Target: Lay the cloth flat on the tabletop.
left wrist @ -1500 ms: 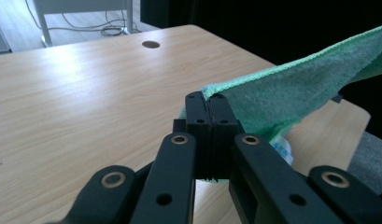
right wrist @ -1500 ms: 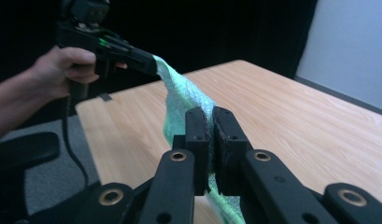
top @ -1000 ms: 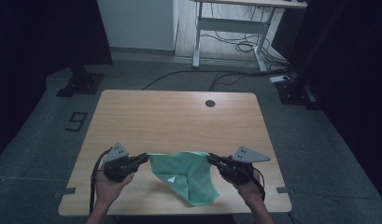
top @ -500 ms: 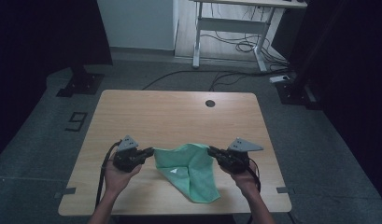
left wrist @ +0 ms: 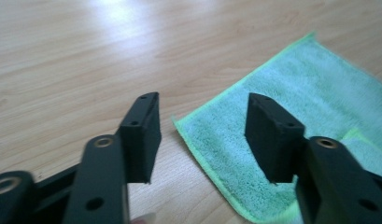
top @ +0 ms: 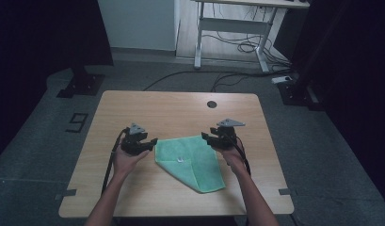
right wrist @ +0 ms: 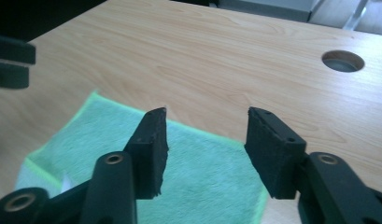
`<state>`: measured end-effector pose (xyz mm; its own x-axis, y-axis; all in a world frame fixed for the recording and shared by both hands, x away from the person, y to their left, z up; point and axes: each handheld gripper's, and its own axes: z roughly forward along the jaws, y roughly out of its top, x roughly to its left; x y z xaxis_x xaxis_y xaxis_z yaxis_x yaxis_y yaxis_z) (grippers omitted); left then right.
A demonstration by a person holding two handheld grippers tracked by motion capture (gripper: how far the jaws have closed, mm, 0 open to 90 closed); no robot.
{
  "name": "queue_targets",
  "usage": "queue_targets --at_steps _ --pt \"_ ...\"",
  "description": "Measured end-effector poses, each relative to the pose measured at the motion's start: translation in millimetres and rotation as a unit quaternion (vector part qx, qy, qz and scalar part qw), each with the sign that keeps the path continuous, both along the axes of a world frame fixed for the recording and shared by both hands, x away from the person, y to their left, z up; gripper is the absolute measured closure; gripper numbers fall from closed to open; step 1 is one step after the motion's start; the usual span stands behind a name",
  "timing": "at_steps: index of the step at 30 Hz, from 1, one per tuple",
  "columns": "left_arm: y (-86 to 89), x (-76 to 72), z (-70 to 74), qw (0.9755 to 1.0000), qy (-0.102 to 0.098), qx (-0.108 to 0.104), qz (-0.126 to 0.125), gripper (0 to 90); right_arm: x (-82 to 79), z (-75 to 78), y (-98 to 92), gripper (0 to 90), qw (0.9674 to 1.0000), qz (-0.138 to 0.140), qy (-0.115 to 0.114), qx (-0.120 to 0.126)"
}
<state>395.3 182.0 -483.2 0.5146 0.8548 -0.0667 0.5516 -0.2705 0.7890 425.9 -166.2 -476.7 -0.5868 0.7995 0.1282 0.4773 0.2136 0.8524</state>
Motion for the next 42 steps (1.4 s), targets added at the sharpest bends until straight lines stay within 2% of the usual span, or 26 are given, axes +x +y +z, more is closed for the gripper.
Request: queue_targets --at_steps 2,5,6,7,8,9,10,11,12,14,15,17,19,22,24,27,30,32,33,35,37,42 --pt "1.4 -7.0 -0.5 1.0 -0.004 -0.004 -0.001 45.8 -12.6 -0.5 3.0 46.8 0.9997 0.008 -0.021 -0.004" --pt "-2.4 -15.0 -4.2 0.9998 0.005 -0.014 -0.013 46.2 -29.7 -4.2 5.0 47.3 0.9994 0.025 -0.024 -0.005" --pt "-2.4 -15.0 -4.2 0.9998 0.005 -0.014 -0.013 47.1 -29.7 -4.2 5.0 47.3 0.9994 0.025 -0.024 -0.005" --pt "-7.9 -18.3 -8.9 0.9996 0.015 -0.011 -0.022 47.5 -40.9 -11.9 5.7 48.2 0.9992 0.035 -0.017 -0.005" --pt "-7.9 -18.3 -8.9 0.9996 0.015 -0.011 -0.022 47.9 -40.9 -11.9 5.7 48.2 0.9992 0.035 -0.017 -0.005" --pt "-12.6 -18.9 -14.3 0.9994 0.024 -0.008 -0.026 47.9 -44.4 -15.3 6.2 48.9 0.9992 0.037 -0.013 -0.008" --pt "-16.5 -17.7 -20.4 0.9986 0.041 -0.006 -0.033 49.2 -52.0 -28.3 7.8 49.4 0.9991 0.039 0.01 -0.013" --pt "-16.5 -17.7 -20.4 0.9986 0.041 -0.006 -0.033 49.3 -53.9 -33.4 8.7 49.6 0.9988 0.043 0.015 -0.015" --pt "-19.6 -17.0 -25.3 0.998 0.051 -0.005 -0.038 50.3 -56.5 -41.7 10.3 49.7 0.9983 0.049 0.023 -0.022" --pt "-23.3 -16.3 -30.9 0.9973 0.058 0.002 -0.045 51.5 -57.5 -46.5 11.3 49.8 0.9979 0.051 0.028 -0.027" --pt "-27.0 -14.1 -36.7 0.9964 0.069 0.007 -0.049 51.7 -58.3 -57.1 12.9 50.0 0.9974 0.052 0.039 -0.03" --pt "-28.7 -12.7 -39.5 0.9961 0.072 0.01 -0.05 52.7 -57.3 -61.3 14.4 49.9 0.9971 0.052 0.048 -0.03" --pt "-33.4 -7.7 -48.2 0.9945 0.087 0.022 -0.054 54.2 -57.2 -63.5 16.6 49.7 0.997 0.052 0.049 -0.031" --pt "-36.8 -2.3 -53.0 0.9939 0.092 0.029 -0.054 55.2 -56.8 -67.5 20.0 48.4 0.9964 0.051 0.05 -0.046" --pt "-37.3 -0.5 -53.1 0.9939 0.092 0.026 -0.054 55.2 -55.6 -71.7 20.9 47.9 0.9959 0.039 0.055 -0.06" --pt "-38.2 6.2 -52.4 0.9932 0.1 0.022 -0.054 55.3 -54.6 -73.5 18.6 48.1 0.9966 0.031 0.058 -0.05" --pt "-43.8 17.8 -50.9 0.9925 0.104 0.033 -0.055 55.0 -52.7 -73.8 17.7 48.8 0.9967 0.018 0.052 -0.059" --pt "-45.2 21.4 -50.5 0.9922 0.105 0.036 -0.056 55.0 -49.5 -74.5 14.7 49.5 0.9966 0.002 0.044 -0.069" --pt "-47.5 28.8 -50.1 0.9919 0.109 0.034 -0.055 55.0 -47.3 -75.1 12.2 49.7 0.9966 -0.011 0.042 -0.07" --pt "-49.0 34.1 -49.8 0.9917 0.112 0.033 -0.054 55.1 -43.0 -75.8 5.2 51.5 0.9967 -0.03 0.043 -0.062" --pt "-50.5 36.3 -49.8 0.9916 0.111 0.035 -0.057 54.9 -40.8 -75.9 0.2 51.9 0.9971 -0.032 0.052 -0.045" --pt "-50.4 35.1 -49.8 0.9913 0.109 0.04 -0.062 53.7 -42.2 -75.0 1.5 49.7 0.9969 -0.035 0.045 -0.054"
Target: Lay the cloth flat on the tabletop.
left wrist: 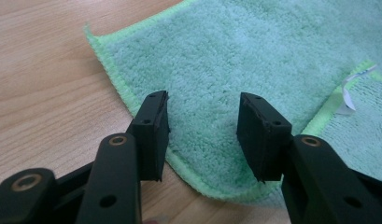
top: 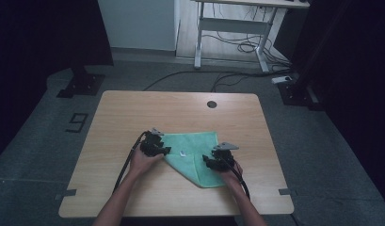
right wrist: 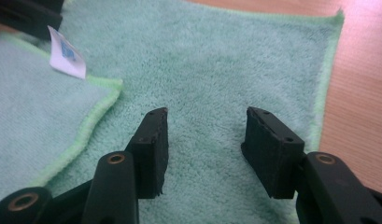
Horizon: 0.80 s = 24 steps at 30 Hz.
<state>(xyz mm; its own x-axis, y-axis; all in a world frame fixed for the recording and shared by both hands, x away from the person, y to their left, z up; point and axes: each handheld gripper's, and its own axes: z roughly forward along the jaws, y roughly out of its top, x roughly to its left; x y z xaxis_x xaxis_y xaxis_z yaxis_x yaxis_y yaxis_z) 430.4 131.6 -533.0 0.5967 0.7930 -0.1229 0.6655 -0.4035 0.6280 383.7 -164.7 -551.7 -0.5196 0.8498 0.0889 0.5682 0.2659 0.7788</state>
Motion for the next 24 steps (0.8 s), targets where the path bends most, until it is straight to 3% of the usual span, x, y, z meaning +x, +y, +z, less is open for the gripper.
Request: queue_targets --at_steps 1,5,9,18,19,21,24 --pt "0.5 -1.8 -0.3 1.0 -0.003 0.0 0.001 53.6 -2.3 4.0 0.2 52.9 0.9998 0.009 -0.005 0.017" --pt "2.2 -3.4 -0.8 1.0 -0.003 -0.004 0.002 53.1 -5.3 13.5 6.6 55.0 0.9986 0.039 -0.008 0.033" --pt "1.0 -5.5 -1.2 0.9999 -0.012 0.006 -0.007 51.9 -3.6 16.0 20.8 55.6 0.9977 0.061 -0.002 0.03" --pt "2.4 -4.8 -1.4 1.0 -0.006 -0.006 0.002 52.7 5.3 9.8 49.1 58.4 0.9965 0.081 0.011 0.014" --pt "2.5 -5.0 -1.5 1.0 -0.006 -0.006 0.004 52.6 6.6 5.3 53.5 68.5 0.996 0.088 0.017 0.007" --pt "1.7 -5.8 -1.4 0.9999 -0.007 -0.004 0.007 52.7 5.4 3.6 55.3 77.6 0.996 0.088 0.017 0.0" --pt "1.2 -7.3 -1.4 0.9999 -0.009 0.0 0.007 52.7 1.0 7.5 55.4 84.4 0.9952 0.096 0.013 0.007"
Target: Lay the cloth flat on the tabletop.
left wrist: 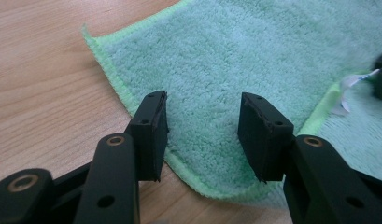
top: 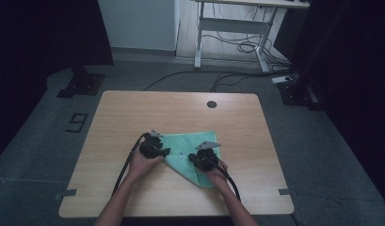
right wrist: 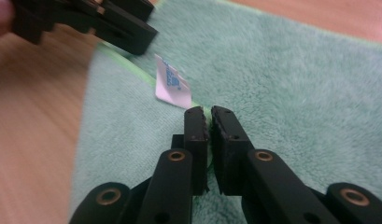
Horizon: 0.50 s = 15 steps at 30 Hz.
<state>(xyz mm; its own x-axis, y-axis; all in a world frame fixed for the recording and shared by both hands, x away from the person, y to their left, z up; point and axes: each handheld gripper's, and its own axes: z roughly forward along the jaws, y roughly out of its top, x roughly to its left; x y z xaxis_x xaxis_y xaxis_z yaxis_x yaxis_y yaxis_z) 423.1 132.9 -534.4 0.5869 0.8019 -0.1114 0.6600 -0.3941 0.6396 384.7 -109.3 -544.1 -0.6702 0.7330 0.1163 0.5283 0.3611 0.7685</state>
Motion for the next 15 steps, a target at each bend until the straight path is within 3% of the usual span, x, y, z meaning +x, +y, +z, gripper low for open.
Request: queue_targets --at_steps 7,15 --pt "2.0 0.7 0.2 0.9998 0.009 -0.015 0.01 53.0 -19.8 17.9 -6.3 85.6 0.9988 0.024 -0.034 0.027" --pt "2.0 1.8 0.9 0.9997 0.014 -0.016 0.011 52.4 -41.5 26.7 -4.7 85.6 0.9951 0.057 -0.04 0.07"
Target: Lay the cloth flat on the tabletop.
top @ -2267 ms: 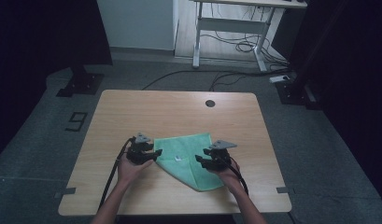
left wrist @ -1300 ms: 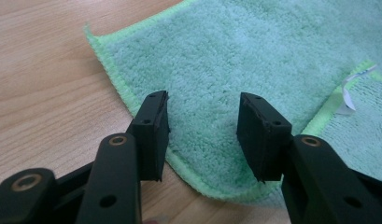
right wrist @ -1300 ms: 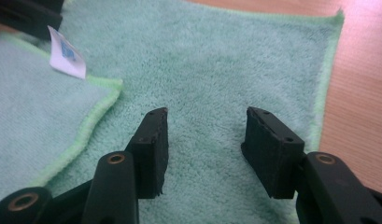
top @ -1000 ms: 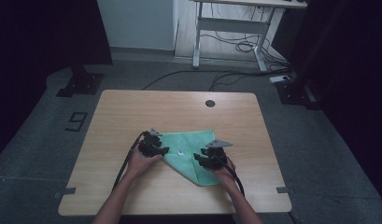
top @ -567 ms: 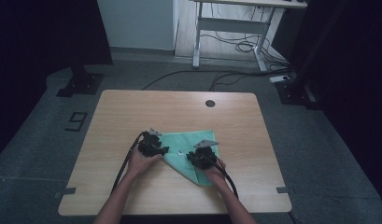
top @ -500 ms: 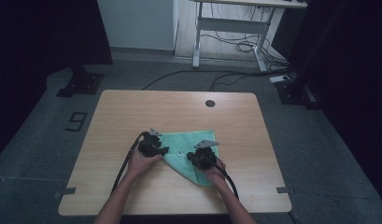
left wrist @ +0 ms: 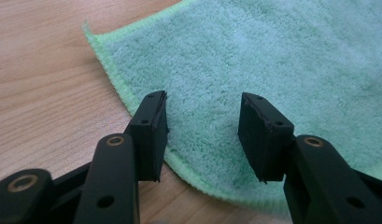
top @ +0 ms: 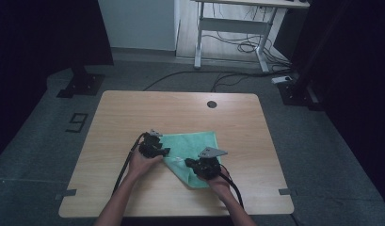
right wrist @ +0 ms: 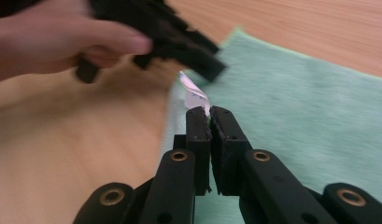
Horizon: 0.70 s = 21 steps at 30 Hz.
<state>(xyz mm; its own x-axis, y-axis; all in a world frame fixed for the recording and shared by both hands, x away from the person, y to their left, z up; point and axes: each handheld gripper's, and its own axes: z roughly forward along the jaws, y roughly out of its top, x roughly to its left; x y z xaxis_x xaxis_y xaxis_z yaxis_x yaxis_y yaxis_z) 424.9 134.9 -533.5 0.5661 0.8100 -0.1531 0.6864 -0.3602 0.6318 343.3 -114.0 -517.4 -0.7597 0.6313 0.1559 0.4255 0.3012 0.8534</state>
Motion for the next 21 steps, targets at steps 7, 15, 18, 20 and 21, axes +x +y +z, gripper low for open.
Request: queue_targets --at_steps 7,15,18,20,21 --pt "-0.9 0.2 0.4 1.0 0.001 0.004 -0.001 51.7 -22.8 -9.8 35.0 85.3 0.9969 0.076 0.015 0.007" --pt "-2.9 -0.7 0.8 0.9999 -0.001 0.012 -0.003 50.5 -37.3 -24.5 52.2 68.9 0.9901 0.134 0.04 0.006" --pt "-2.9 -0.8 0.5 0.9999 -0.003 0.011 -0.004 50.4 -41.0 -21.2 48.5 57.9 0.9913 0.129 0.026 0.003" --pt "-3.1 -1.2 0.3 0.9999 -0.005 0.012 -0.004 50.2 -40.7 -15.9 40.0 54.7 0.9932 0.115 0.016 0.01" --pt "-3.1 -1.2 0.3 0.9999 -0.005 0.012 -0.004 50.1 -39.2 -13.4 34.3 52.7 0.9941 0.106 0.014 0.015"
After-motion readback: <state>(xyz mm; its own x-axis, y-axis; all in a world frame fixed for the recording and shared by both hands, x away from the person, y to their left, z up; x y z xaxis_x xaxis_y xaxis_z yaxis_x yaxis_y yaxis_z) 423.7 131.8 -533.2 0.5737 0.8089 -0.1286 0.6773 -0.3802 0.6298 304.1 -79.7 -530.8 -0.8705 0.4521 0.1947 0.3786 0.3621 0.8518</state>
